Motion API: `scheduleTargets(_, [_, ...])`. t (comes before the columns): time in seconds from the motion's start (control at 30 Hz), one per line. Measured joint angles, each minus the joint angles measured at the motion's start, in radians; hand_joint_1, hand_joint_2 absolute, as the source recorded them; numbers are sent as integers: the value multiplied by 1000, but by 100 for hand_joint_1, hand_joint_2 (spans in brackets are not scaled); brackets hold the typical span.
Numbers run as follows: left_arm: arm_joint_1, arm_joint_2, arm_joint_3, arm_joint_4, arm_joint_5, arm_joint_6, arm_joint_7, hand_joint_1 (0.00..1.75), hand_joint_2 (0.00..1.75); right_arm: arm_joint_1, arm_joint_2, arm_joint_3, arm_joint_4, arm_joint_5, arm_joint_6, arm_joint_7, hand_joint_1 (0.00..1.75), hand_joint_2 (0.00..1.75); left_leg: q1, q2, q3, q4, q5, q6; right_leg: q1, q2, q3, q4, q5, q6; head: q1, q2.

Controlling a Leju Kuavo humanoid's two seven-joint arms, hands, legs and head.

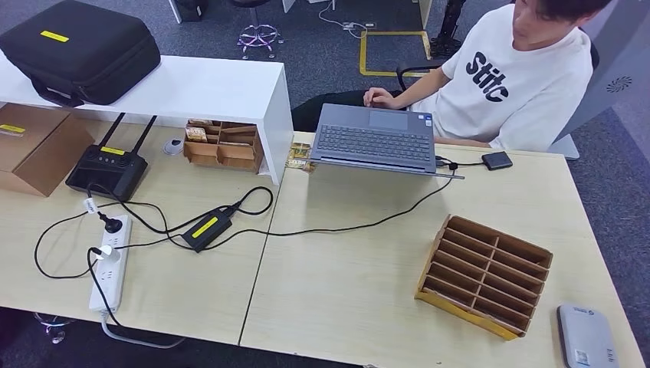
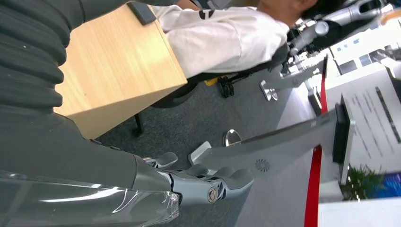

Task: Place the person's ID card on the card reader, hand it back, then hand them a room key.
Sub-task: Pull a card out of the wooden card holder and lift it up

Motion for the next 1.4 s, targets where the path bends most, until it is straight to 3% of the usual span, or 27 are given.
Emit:
scheduleTargets(0.23, [1,0,17,0,4,4,-3,0,175,96,-10,-139,16,-75,2,-17,0,175,0,-1,0,0,0,0,0,-1,0,0,-1,0,0,0])
scheduleTargets(0.53, [3,-4,41,0,1,11,-7,0,175,246,-2,-311,-22,-103,-83,-79,0,175,-1,-2,0,0,-1,1,-1,-2,1,0,-2,1,0,0])
scheduleTargets(1.03, [1,-10,55,0,-15,21,-7,0,175,400,69,-503,-137,-155,-269,-74,0,175,-2,0,1,-1,-1,1,-2,-1,1,0,-2,2,0,0])
scheduleTargets(1.27, [0,-14,66,0,-25,22,-7,0,175,449,160,-527,-167,-217,-352,-44,0,175,-1,0,2,-1,-1,1,-2,0,1,0,-2,2,0,0])
scheduleTargets(1.4, [-1,-17,66,0,-35,20,-7,0,175,485,248,-529,-151,-224,-303,-33,0,175,-1,0,2,-1,-1,1,-1,0,1,0,-3,2,0,0])
